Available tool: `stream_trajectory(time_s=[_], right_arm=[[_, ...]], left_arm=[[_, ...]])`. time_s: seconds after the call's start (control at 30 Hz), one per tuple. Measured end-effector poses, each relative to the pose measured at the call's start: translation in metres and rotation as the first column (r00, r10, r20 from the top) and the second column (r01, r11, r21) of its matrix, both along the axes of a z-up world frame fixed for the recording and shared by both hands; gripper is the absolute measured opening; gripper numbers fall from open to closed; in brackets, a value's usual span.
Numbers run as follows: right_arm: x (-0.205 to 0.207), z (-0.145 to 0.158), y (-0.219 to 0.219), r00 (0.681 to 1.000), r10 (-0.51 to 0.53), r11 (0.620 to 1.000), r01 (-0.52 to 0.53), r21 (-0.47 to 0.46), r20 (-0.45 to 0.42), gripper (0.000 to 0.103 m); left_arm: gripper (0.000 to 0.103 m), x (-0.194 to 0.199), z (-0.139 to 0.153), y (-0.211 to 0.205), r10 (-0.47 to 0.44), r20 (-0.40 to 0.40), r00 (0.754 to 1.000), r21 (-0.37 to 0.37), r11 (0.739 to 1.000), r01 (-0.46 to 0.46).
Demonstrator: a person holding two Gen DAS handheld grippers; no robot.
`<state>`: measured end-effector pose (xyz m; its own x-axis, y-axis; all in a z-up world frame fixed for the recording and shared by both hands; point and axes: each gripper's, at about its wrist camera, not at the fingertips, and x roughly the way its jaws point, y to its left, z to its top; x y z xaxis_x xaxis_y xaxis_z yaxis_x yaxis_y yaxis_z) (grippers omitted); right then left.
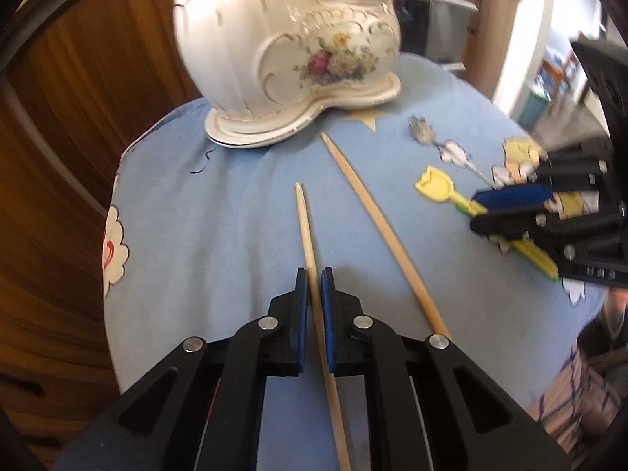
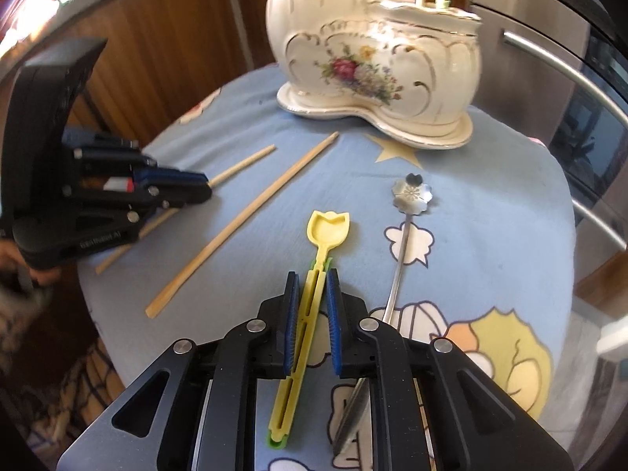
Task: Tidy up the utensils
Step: 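Grasp another wooden chopstick with the left tool while the right tool grasps another yellow tulip utensil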
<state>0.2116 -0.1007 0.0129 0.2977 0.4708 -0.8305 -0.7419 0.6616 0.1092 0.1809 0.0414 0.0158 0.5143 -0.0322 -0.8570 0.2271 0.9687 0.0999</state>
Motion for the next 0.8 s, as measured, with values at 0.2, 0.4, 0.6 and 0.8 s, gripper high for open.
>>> stream_trajectory(time_s=[0.2, 0.4, 0.6, 0.8], right_arm=[[0.01, 0.005, 0.016, 0.995, 0.071, 0.991, -0.079, -0.111, -0.074, 0.015], [0.014, 0.009, 0.034, 0.984, 0.12, 0.961, -0.148, -0.232, -0.131, 0.016], [0.024, 0.01, 0.04, 0.97, 0.123, 0.947, -0.178, -0.267, -0.209, 0.017], [0.032, 0.012, 0.042, 0.971, 0.102, 0.948, -0.161, -0.274, -0.218, 0.017]], left_arm=[[0.009, 0.018, 0.003, 0.005, -0.08, -0.142, 0.987, 0.004, 0.997, 0.081], [0.009, 0.035, 0.004, 0.002, -0.129, -0.249, 0.96, 0.017, 0.99, 0.138], [0.009, 0.046, 0.005, -0.009, -0.158, -0.306, 0.939, 0.059, 0.981, 0.185], [0.009, 0.053, 0.008, -0.011, -0.17, -0.318, 0.933, 0.048, 0.98, 0.195]])
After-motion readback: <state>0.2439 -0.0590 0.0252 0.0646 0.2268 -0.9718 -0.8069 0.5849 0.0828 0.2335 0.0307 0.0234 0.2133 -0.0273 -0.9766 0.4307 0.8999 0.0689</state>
